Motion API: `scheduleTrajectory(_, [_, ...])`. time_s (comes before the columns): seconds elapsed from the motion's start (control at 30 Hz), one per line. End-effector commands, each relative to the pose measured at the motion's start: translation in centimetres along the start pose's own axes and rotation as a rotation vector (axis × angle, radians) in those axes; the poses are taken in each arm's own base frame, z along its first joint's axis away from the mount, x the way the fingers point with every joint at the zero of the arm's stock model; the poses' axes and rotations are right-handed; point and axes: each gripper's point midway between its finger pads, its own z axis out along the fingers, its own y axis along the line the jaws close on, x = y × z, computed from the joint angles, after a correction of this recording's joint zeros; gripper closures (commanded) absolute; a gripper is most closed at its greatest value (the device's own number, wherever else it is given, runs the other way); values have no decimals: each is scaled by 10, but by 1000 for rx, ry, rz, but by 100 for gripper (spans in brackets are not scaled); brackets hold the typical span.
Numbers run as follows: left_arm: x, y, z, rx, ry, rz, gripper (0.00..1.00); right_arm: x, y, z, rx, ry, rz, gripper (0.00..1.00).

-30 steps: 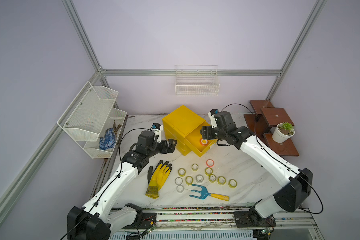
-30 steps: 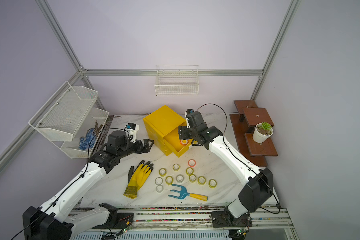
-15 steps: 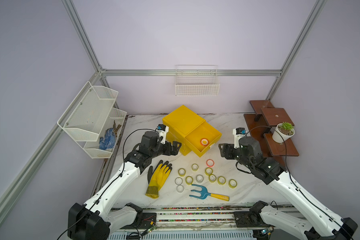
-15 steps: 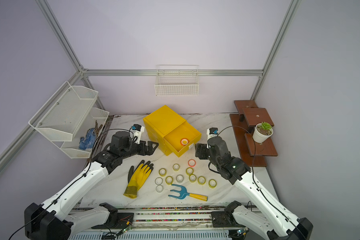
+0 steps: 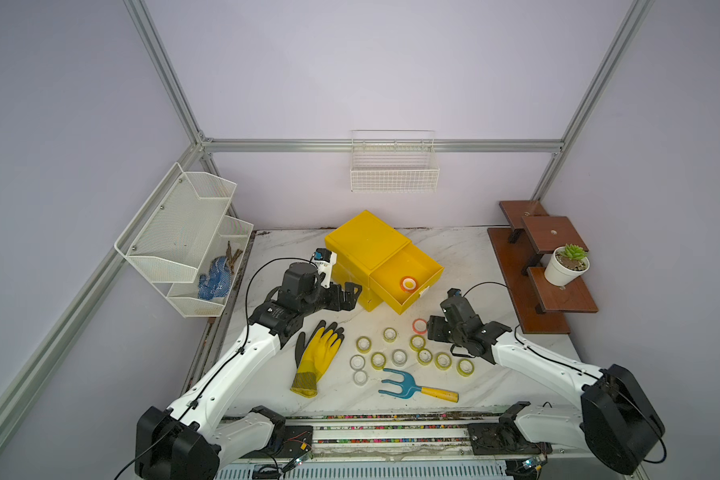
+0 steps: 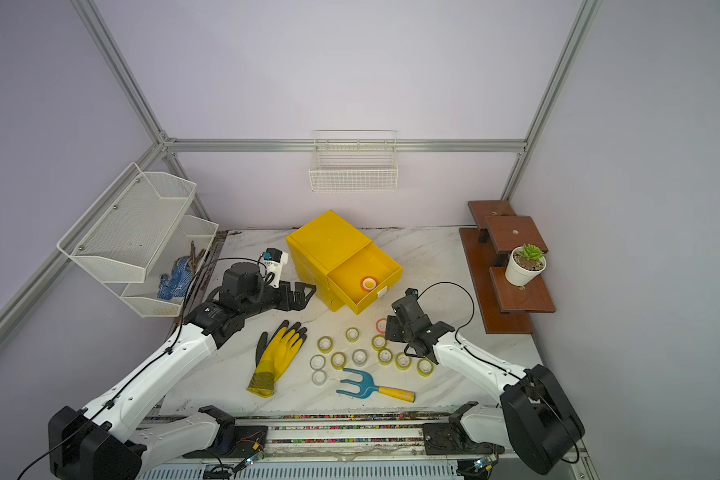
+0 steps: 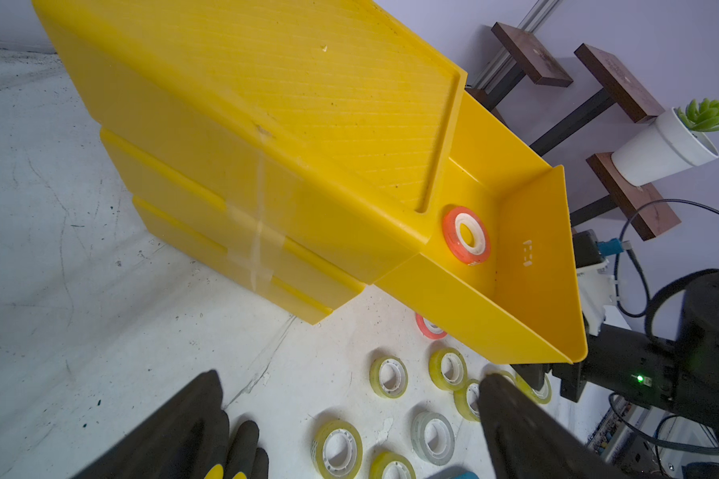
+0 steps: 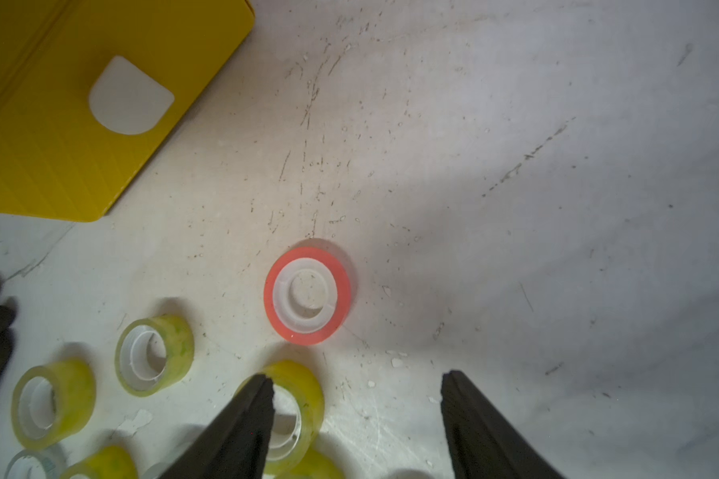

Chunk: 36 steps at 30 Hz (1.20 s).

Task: Place the transparent tape into the drawer according to color
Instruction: Move the tape to the center of the board.

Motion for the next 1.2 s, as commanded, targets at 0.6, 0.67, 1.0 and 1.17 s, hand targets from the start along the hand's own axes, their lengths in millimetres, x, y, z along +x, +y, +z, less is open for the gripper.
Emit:
scheduleTrajectory(0.6, [-18, -10, -11, 19, -60, 35, 0, 8, -23, 54, 162, 64, 2, 45])
scheduleTrajectory(0.67, [-18, -10, -11, 17, -60, 34, 0, 13, -31, 53, 191, 79, 3, 46])
scheduleTrajectory(1.0, [-19, -11, -12, 21, -61, 34, 0, 11, -83, 17, 265, 30, 133, 47])
scheduleTrajectory(1.17, [-19, -12, -12, 27, -60, 35, 0, -2, -71, 6, 187, 11, 119, 41])
